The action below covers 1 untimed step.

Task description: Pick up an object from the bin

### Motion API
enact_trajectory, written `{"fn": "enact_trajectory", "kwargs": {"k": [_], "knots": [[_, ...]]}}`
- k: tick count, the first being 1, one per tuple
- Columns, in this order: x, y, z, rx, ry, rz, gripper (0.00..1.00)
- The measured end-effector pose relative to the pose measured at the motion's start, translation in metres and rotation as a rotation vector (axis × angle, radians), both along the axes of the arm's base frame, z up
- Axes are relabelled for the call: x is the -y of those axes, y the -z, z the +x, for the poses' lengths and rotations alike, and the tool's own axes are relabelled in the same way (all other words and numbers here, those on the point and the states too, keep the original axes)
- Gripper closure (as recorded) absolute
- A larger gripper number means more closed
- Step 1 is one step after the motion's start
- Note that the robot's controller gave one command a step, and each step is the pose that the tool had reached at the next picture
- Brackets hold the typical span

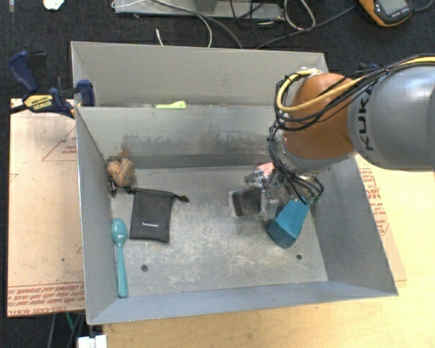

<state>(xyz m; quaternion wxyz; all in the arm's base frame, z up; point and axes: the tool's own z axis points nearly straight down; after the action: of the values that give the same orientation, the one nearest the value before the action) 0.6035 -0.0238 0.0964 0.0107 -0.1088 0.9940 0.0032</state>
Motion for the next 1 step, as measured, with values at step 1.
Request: {"fn": "enact_trajectory", "kwargs": {"k": [1], "knots": [[-0.0002, -0.0058, 0.0006, 0.002, 0.001, 0.0, 1.0]]}}
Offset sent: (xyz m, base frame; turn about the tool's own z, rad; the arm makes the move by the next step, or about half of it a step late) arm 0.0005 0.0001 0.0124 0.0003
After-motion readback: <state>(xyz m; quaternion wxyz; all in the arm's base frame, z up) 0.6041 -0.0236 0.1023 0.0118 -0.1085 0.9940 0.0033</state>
